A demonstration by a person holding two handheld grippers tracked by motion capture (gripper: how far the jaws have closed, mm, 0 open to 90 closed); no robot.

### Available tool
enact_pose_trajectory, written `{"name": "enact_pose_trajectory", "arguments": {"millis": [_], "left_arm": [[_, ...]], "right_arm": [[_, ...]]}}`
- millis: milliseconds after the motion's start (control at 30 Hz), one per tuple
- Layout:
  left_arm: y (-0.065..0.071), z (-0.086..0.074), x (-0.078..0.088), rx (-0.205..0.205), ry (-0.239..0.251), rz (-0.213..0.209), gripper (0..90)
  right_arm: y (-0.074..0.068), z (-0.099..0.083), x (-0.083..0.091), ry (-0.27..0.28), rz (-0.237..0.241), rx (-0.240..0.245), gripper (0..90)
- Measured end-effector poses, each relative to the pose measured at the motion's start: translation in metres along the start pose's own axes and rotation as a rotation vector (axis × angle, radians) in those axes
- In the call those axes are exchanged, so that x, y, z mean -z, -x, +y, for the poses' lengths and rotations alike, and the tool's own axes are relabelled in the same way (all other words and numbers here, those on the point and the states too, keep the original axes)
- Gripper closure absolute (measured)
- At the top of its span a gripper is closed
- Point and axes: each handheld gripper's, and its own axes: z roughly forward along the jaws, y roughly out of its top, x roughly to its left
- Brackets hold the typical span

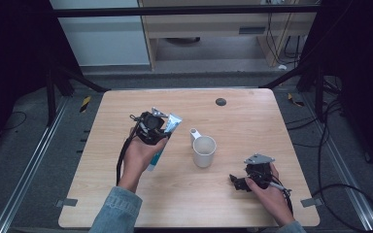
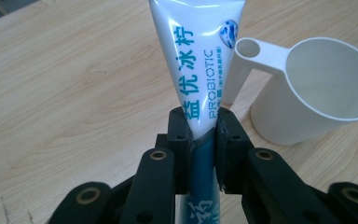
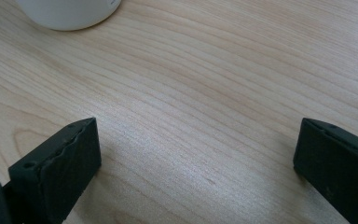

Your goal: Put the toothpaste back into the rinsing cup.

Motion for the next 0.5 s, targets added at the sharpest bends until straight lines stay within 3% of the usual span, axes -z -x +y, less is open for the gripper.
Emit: {"name": "enact_pose_trajectory", "arguments": {"millis": [500], "left_arm": [[0.009,0.012,0.0,-0.022,0.032,-0.021,77.8]], "right_arm": [[0.0,0.0,0.0,-0.003,0.003,-0.006,0.6]]}}
